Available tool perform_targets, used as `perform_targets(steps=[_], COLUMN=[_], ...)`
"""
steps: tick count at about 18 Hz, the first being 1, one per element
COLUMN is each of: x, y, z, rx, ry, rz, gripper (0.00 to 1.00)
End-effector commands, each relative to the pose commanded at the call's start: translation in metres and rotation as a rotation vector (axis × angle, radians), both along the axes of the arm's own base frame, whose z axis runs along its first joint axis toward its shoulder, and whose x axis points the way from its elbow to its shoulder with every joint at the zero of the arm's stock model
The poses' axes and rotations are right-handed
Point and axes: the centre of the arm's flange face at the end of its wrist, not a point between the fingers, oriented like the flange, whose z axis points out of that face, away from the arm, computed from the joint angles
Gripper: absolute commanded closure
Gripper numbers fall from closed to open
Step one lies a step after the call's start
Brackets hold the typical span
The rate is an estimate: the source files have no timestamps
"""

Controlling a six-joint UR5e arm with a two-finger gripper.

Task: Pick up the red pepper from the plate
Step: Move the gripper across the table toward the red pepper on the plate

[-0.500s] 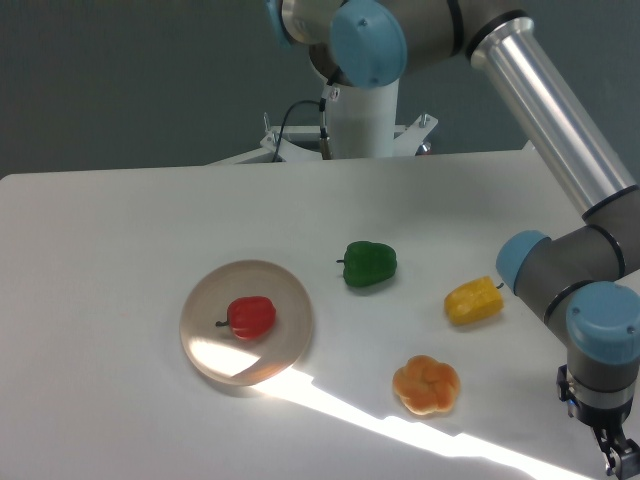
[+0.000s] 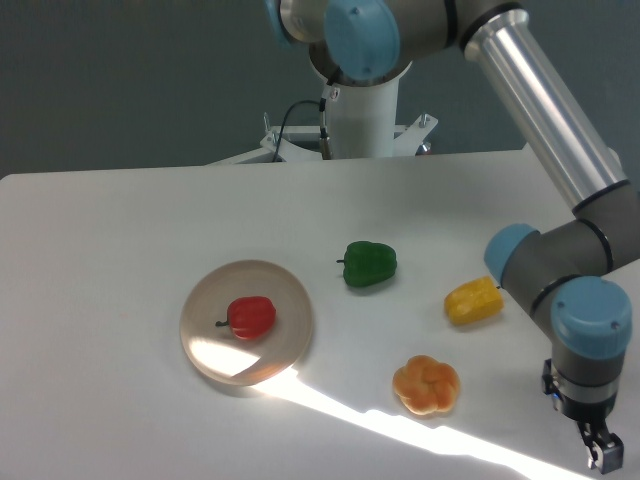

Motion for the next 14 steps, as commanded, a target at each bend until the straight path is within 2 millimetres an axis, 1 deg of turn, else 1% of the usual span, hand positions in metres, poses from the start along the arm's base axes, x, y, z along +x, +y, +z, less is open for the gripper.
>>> perform_targets(steps=[1,3,5,7,8,10,11,12,14], x=[0.006,0.028,0.047,0.068,0.079,0.099,0.106,0.118,0.139], y=[-0.003,-0.01,-0.012,-0.008,-0.009,-0.003,-0.005,-0.006,-0.001], z=[0.004,0.017,0.024,0.03,0.036,0.042,0.042,0.043,0.044], rx=[0.004,0.014,0.013,0.014,0.019,0.028,0.026,0.022,0.027], ry=[-0.009,-0.032,-0.052,-0.064,-0.068,-0.077,-0.085,-0.096,-0.108], rz=[0.006,0.002,0.033,0.044,0.065,0.095,0.107,0.118,0.147], gripper=[0.0,0.0,0.0,0.0,0.0,0.0,0.0,0.0,0.0])
